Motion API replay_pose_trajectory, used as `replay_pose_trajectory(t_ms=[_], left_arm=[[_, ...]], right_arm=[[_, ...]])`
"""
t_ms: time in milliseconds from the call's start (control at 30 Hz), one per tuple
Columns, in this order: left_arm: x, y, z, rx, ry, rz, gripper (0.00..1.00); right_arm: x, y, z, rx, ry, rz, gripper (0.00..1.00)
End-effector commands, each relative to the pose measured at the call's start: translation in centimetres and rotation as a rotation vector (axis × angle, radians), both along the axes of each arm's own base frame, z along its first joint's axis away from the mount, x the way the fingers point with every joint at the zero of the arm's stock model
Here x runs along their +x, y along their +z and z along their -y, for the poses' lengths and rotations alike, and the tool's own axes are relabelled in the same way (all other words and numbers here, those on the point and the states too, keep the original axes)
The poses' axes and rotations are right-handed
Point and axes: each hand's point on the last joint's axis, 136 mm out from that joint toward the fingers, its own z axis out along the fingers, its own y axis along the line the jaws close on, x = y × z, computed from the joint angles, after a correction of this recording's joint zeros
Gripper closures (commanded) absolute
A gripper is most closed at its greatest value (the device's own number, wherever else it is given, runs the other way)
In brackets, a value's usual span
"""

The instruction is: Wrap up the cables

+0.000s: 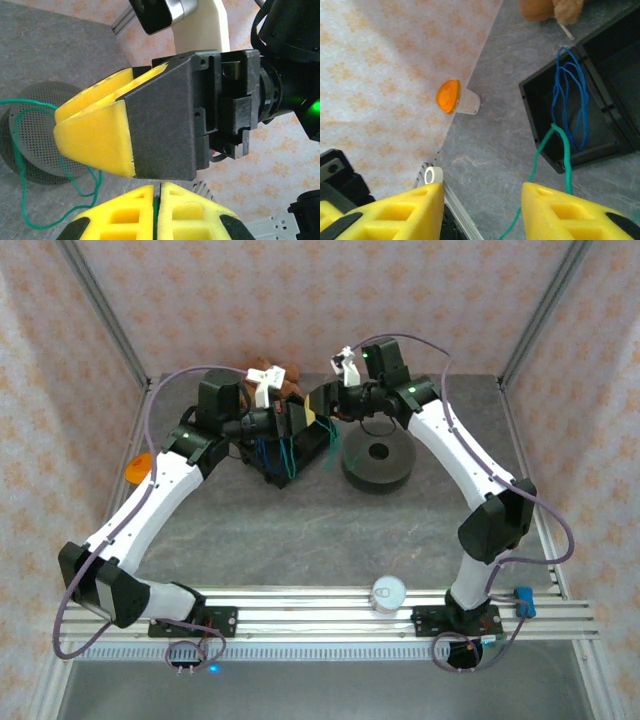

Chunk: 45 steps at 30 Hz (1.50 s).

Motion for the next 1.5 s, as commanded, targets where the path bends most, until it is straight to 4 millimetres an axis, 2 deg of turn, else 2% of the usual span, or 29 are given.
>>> replay_pose_trajectory(t_ms=[0, 133, 300, 567, 800, 1067, 1133, 1200, 1233, 1300, 1333, 1467], left_arm=[[-0.7, 1.8, 0.3, 0.003, -0.037, 0.079, 1.0], [-0.8, 1.6, 0.3, 0.009, -0.039, 0.075, 1.0], [-0.7, 1.3, 0.4, 0.01, -0.041, 0.069, 1.0], [-0.5, 0.4, 0.7, 0.018, -0.047, 0.049, 1.0], [-0.6, 0.5, 0.9, 0.014, -0.05, 0.053, 1.0], [-0.7, 0.6, 1.0, 0.011, -0.054, 0.055, 1.0], [-0.7, 0.7, 1.0, 0.011, -0.052, 0.058, 1.0], [-0.7, 0.8, 1.0, 0.008, -0.052, 0.059, 1.0], [-0.7, 0.8, 1.0, 0.008, -0.049, 0.061, 1.0], [-0.4, 1.0, 0.5, 0.023, -0.015, 0.075, 1.0], [-0.1, 1.2, -0.1, 0.037, 0.027, 0.091, 1.0], [1.9, 2.4, -4.0, 0.136, 0.282, 0.162, 1.0]], right_arm=[[0.0, 1.1, 0.8, -0.031, -0.021, 0.051, 0.56], [-0.2, 1.9, 1.8, -0.066, -0.059, 0.094, 0.56], [-0.2, 1.8, 3.1, -0.115, -0.096, 0.114, 0.56], [-0.6, 3.3, 3.5, -0.088, -0.113, 0.158, 0.55], [-0.1, 1.4, 3.7, -0.11, -0.117, 0.118, 0.56], [-0.9, -0.1, 1.8, -0.054, -0.031, 0.045, 0.6], [-1.0, -0.4, 1.4, -0.056, -0.018, 0.034, 0.62], [-1.1, -0.6, 1.1, -0.053, -0.005, 0.024, 0.69], [-1.0, -0.8, 1.0, -0.057, -0.004, 0.016, 0.75], [-0.9, -1.4, 1.2, -0.073, -0.014, -0.001, 0.94], [-0.7, -1.8, 1.5, -0.093, -0.033, -0.007, 1.0], [-0.3, -3.9, 3.7, -0.177, -0.128, -0.027, 1.0]])
